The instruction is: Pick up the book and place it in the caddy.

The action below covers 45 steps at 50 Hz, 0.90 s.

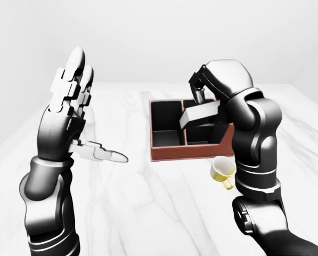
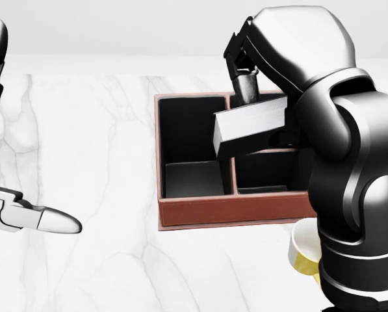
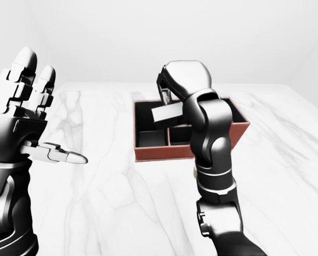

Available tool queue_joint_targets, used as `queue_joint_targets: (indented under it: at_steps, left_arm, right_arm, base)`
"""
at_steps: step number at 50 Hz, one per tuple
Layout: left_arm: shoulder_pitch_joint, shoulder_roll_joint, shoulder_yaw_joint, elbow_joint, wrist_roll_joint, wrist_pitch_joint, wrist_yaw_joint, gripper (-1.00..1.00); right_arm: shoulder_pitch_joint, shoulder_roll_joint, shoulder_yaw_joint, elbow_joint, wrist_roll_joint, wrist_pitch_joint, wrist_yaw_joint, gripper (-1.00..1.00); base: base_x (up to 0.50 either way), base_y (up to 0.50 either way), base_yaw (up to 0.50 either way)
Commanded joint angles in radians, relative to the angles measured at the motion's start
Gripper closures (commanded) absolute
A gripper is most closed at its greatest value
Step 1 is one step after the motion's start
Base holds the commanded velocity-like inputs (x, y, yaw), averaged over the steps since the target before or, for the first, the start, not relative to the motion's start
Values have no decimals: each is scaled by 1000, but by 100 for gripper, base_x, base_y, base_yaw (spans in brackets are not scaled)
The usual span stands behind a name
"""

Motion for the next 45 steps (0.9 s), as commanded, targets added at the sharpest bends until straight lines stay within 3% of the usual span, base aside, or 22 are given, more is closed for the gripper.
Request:
queue_joint_targets:
  at_steps: [1, 25, 45]
  left_arm:
    - [6, -6, -7, -4, 13, 0, -6, -100]
    - [15, -9, -3, 2, 29, 0, -14, -100]
    - [26, -10, 5, 2, 27, 0, -18, -100]
  right_arm:
    - [-108, -70, -24, 172, 93, 0, 0, 100]
    - [-289, -121, -11, 601, 150, 0, -39, 100]
    - [-256, -102, 5, 680, 113, 0, -87, 100]
  base:
    - [0, 0, 0]
    - [0, 0, 0]
    - [0, 0, 0]
